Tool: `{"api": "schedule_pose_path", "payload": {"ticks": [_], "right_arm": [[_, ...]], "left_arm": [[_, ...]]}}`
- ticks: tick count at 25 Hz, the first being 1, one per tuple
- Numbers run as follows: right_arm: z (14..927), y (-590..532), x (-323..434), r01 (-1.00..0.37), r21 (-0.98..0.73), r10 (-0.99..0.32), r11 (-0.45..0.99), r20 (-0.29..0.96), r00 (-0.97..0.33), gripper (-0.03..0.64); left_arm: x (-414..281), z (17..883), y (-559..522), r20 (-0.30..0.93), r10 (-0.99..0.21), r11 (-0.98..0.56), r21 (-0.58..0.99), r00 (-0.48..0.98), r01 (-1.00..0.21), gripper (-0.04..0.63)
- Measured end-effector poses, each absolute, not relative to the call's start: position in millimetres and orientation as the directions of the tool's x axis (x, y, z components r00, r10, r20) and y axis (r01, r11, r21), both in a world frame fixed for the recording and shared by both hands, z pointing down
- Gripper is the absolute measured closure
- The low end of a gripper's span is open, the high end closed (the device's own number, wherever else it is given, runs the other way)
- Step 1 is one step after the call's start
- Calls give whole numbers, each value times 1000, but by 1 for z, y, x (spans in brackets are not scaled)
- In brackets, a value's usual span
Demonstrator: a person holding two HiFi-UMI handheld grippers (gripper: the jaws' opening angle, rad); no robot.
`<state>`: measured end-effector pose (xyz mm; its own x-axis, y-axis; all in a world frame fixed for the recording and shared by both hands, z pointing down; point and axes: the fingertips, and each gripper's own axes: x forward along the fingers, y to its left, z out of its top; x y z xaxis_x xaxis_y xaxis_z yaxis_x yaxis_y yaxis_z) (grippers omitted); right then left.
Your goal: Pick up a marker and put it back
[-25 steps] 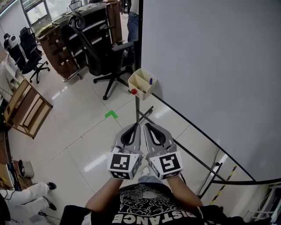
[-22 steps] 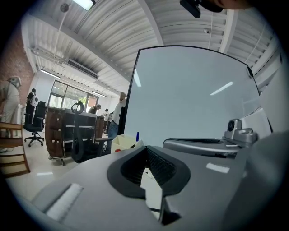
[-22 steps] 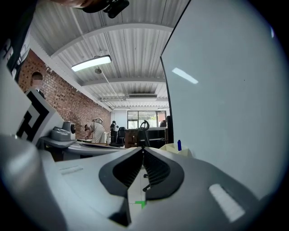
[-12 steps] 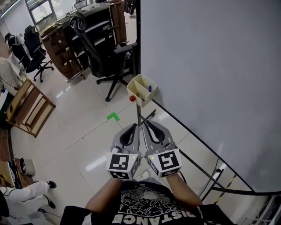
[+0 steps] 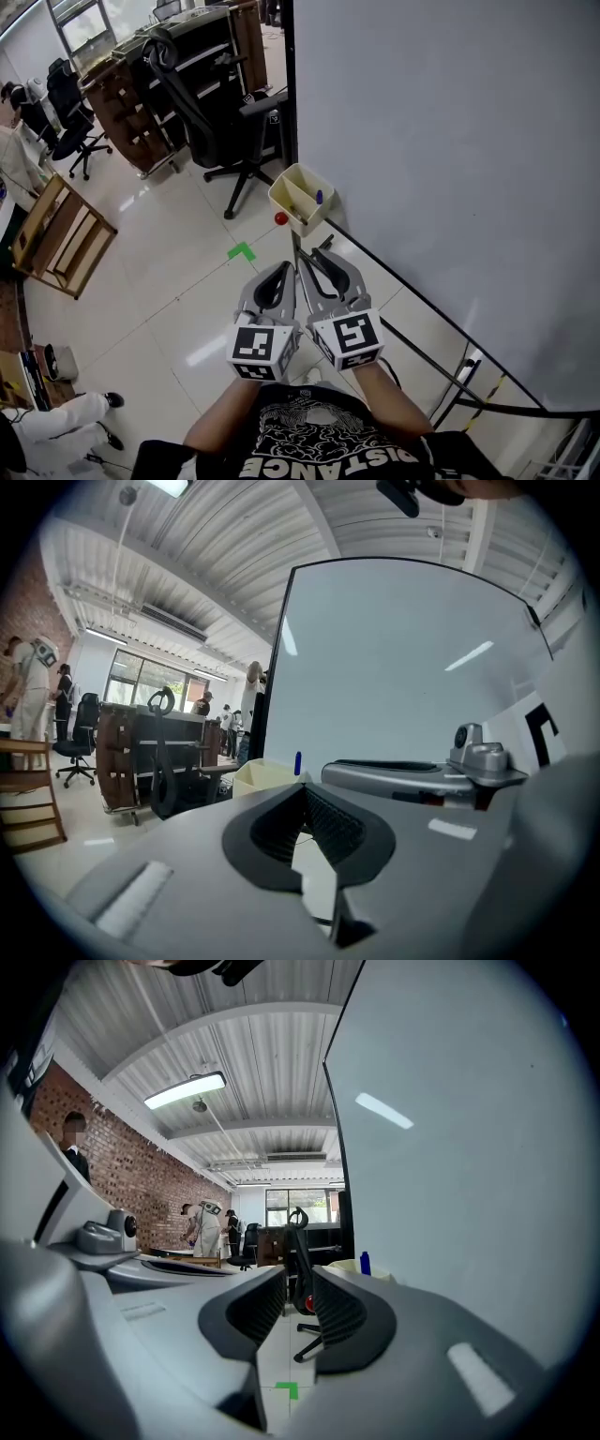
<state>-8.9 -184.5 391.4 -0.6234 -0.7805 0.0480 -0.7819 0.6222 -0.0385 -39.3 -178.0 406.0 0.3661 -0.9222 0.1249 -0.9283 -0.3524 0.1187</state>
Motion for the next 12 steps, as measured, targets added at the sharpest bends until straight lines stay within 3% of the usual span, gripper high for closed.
{"api": "schedule_pose_path", "payload": {"ticks": [12], "right_arm": [[410, -234, -17, -833, -26, -829, 552, 85, -552, 518]], "left_arm": [[-54, 408, -222, 137, -900, -399, 123, 414, -909, 591]]}}
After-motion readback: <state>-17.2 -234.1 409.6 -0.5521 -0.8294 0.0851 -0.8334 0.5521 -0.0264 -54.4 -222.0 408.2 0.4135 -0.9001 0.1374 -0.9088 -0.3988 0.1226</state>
